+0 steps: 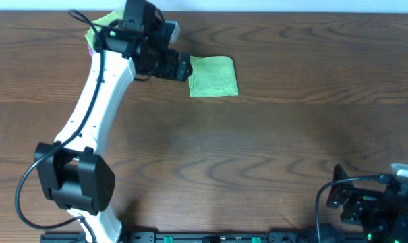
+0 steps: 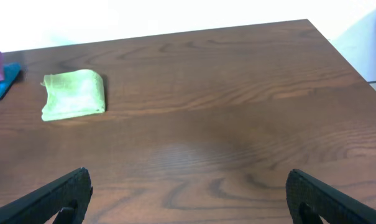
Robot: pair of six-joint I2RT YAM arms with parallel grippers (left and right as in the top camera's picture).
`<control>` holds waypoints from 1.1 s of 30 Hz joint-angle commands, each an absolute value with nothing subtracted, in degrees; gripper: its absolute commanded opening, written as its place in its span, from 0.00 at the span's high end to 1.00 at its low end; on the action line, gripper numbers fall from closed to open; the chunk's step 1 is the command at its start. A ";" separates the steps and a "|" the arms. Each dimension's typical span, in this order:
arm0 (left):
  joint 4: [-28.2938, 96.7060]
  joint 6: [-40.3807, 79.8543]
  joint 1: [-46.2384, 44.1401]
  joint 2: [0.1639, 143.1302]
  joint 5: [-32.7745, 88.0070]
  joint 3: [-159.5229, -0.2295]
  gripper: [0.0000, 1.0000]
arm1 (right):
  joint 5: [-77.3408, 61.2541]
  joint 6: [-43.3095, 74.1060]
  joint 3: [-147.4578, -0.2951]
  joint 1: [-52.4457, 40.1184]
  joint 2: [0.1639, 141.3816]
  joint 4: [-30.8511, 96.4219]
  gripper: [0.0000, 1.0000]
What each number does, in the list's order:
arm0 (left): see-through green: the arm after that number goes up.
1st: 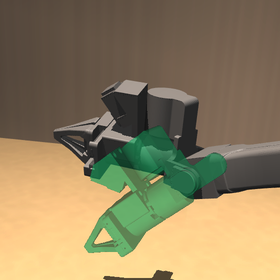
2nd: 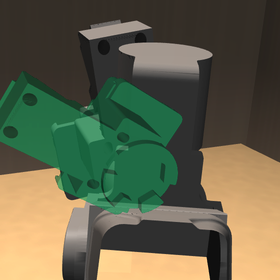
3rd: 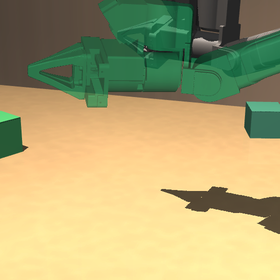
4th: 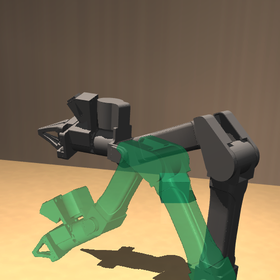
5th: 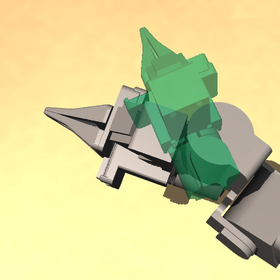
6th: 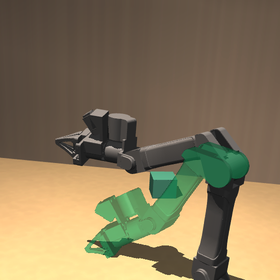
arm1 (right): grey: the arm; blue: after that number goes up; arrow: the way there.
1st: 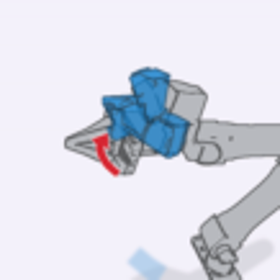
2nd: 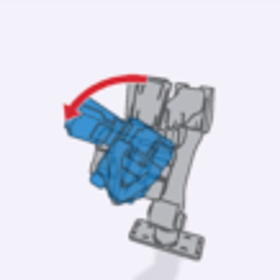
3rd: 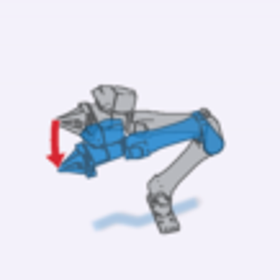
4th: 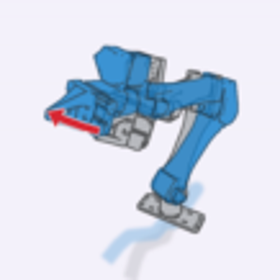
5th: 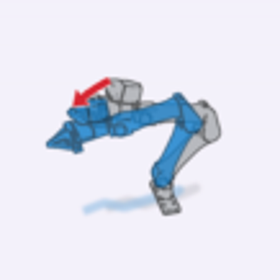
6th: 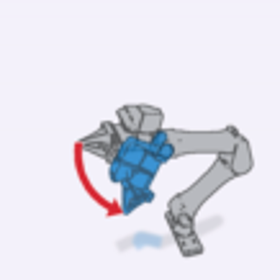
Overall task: Fold the cloth
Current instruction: 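Retract the right gripper to the right and release the left gripper, then grasp the folded green square's edge with the left gripper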
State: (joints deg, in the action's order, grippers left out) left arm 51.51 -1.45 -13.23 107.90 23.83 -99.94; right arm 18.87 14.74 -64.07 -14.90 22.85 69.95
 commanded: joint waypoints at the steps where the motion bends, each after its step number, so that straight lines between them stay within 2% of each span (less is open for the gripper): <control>1: 45.93 0.82 -12.93 108.12 27.79 -92.84 0.05 | 19.07 15.86 -63.57 -14.85 22.79 69.67 0.01; 5: 33.32 3.84 -12.78 108.18 35.59 -84.12 0.05 | 19.07 15.86 -63.59 -14.85 22.79 68.97 0.01; 11: 21.67 11.05 -12.60 109.10 35.55 -77.80 0.05 | 19.05 17.82 -63.57 -14.85 22.79 67.66 0.01; 15: 17.02 14.94 -11.35 112.73 36.23 -77.14 0.04 | 19.07 18.65 -63.59 -14.85 22.79 67.66 0.01; 19: 11.62 18.00 -10.41 118.24 43.13 -77.14 0.05 | 19.09 18.63 -63.57 -14.85 22.79 67.70 0.01; 33: 4.40 24.84 -10.48 124.20 43.75 -77.14 0.05 | 19.07 18.63 -63.59 -14.85 22.79 71.20 0.01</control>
